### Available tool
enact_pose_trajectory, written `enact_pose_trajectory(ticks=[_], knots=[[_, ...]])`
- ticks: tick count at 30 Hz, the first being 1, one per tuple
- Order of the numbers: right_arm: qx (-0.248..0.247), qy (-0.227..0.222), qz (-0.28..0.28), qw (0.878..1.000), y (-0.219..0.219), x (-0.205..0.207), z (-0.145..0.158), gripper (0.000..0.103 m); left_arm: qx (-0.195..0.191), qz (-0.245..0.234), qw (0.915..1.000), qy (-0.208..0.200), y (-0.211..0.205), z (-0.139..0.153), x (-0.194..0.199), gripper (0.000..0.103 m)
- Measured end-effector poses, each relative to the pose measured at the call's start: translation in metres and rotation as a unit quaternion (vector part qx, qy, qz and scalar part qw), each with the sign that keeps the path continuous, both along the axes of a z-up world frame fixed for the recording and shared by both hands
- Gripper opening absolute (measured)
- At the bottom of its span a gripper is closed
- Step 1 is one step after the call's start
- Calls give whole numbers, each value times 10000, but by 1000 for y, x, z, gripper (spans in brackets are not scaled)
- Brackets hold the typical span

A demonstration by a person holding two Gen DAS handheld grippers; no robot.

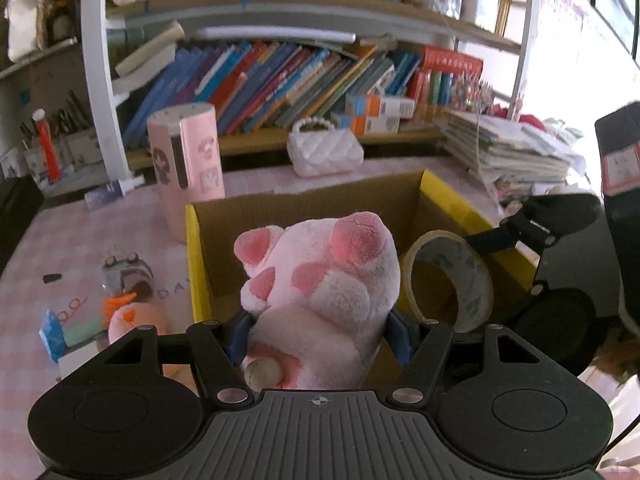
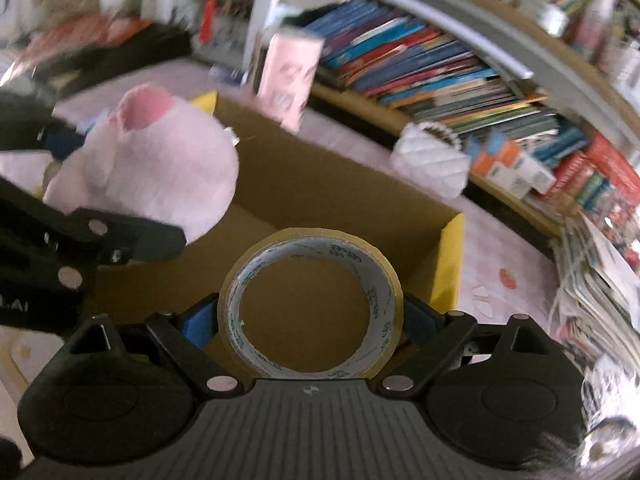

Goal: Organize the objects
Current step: 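Lower the pig into the yellow box and open the left tool while the right tool releases the tape inside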

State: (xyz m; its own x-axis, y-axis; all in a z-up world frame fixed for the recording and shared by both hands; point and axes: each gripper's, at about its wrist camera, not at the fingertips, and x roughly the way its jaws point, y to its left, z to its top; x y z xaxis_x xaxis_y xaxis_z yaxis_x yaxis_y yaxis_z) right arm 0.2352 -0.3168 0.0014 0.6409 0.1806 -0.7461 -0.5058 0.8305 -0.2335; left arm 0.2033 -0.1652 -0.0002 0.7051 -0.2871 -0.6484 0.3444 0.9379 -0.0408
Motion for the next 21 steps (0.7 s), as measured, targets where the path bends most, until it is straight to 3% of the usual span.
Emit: enact_pose_trajectory(ticks=[3, 5, 8, 16, 21], knots=[[-181, 512, 115, 9985, 0, 12, -10, 92, 112, -74, 9999, 78, -5, -8, 5, 67], [-295, 603, 135, 9977, 2, 13, -12, 92, 229, -130, 9996, 46, -11, -11, 5, 67], [-436, 615, 115, 9971, 3, 10, -14, 92, 295, -238, 9993, 2, -17, -13, 7, 67], [-367, 591, -584, 9959, -8, 1, -15, 92, 372, -421, 9984, -67, -27, -14, 16, 68], [-340, 479, -658, 9961, -8, 0, -15, 93, 321, -415, 9985, -135, -28, -11, 12, 81]])
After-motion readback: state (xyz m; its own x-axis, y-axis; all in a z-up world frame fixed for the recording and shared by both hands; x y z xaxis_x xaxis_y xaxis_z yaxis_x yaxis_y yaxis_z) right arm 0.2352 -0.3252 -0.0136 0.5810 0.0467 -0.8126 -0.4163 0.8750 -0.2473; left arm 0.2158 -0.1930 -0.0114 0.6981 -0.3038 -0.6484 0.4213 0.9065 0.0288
